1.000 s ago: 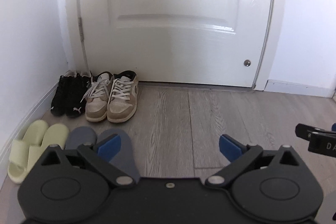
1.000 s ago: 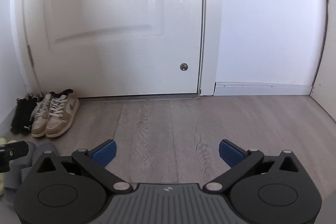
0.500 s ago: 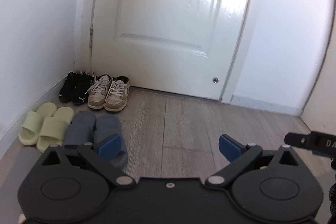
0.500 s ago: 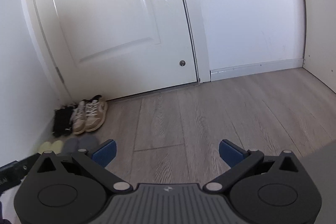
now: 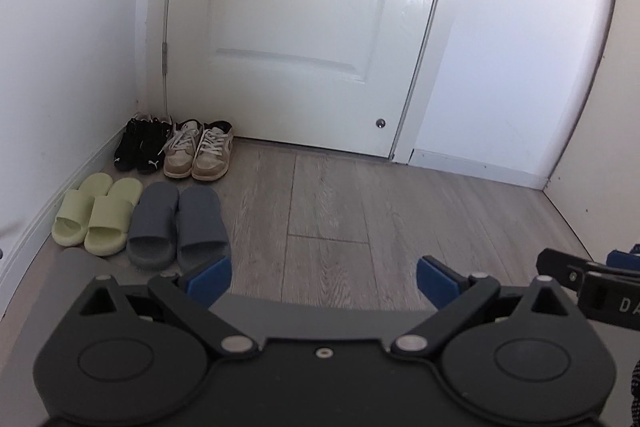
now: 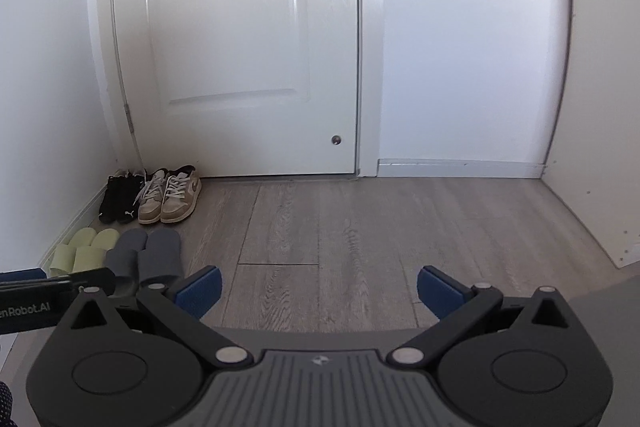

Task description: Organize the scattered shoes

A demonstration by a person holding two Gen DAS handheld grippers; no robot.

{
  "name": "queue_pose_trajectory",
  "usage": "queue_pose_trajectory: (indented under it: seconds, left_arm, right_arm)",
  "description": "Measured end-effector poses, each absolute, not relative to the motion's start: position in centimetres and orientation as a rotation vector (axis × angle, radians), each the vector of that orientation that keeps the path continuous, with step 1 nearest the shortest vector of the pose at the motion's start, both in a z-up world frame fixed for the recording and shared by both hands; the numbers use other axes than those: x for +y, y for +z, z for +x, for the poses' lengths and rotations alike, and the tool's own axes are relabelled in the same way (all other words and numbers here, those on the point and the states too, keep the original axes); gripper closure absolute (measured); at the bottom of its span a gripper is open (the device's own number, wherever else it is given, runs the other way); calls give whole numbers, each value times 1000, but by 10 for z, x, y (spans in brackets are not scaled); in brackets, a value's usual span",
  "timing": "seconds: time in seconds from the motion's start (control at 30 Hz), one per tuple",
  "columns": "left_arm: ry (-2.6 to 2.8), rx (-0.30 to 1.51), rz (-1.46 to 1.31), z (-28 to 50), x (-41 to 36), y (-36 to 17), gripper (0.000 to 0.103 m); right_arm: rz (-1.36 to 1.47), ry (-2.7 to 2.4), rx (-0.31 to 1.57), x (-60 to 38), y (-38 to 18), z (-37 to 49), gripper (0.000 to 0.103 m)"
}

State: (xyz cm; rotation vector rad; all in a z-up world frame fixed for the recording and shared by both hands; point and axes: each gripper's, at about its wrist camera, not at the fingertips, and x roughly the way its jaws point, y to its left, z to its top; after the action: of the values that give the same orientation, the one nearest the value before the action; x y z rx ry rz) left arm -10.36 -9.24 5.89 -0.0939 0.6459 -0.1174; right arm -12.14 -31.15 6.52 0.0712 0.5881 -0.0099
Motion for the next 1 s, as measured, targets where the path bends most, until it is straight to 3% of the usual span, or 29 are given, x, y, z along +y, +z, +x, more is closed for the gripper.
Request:
queue_pose_trajectory:
  seconds: [0.3, 1.0]
  left_arm:
    - [-129, 641, -61, -134, -99, 71, 3]
    - [-118, 612, -2, -148, -108, 72, 3]
  right_arm:
    - [71, -39, 571, -315, 79, -169, 0]
    - [96, -55, 572, -322, 71, -177, 0]
